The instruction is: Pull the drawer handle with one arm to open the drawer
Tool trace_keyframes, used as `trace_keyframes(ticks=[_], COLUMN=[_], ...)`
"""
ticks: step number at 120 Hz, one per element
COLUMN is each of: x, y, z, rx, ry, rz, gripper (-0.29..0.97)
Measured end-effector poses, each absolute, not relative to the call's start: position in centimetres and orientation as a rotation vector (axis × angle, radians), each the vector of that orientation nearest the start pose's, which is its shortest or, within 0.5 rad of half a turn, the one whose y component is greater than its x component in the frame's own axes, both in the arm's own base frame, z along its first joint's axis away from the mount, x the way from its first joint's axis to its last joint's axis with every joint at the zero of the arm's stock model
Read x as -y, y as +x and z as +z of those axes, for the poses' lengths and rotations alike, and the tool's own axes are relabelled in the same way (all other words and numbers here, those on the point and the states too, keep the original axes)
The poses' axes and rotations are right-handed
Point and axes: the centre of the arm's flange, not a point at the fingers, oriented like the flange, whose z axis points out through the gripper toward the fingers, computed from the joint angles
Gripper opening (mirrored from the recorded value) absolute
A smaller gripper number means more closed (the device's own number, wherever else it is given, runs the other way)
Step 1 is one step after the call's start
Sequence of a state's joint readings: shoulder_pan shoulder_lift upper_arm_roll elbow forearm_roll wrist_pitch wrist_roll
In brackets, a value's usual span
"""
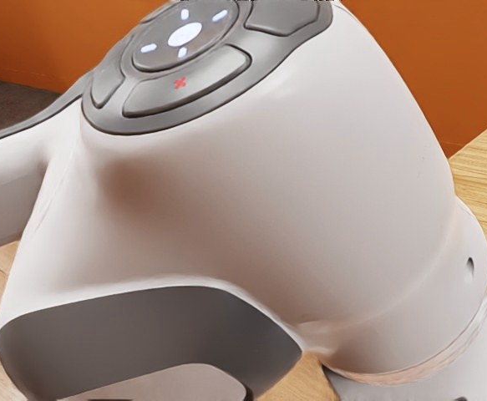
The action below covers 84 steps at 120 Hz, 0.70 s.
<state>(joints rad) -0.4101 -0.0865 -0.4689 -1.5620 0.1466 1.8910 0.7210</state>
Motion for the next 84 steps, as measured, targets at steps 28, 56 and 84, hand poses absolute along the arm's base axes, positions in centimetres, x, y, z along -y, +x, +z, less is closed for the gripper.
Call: trace_keyframes(ticks=[28, 56, 84], x=[42.6, 41.0, 40.6], y=[35.7, 36.4, 38.3], z=[70.0, 69.6, 69.0], rx=[-2.135, -2.099, -2.065], ry=[-2.093, -2.173, -2.206], rz=[-0.610, -0.600, -0.619], gripper=[0.65, 0.65, 0.65])
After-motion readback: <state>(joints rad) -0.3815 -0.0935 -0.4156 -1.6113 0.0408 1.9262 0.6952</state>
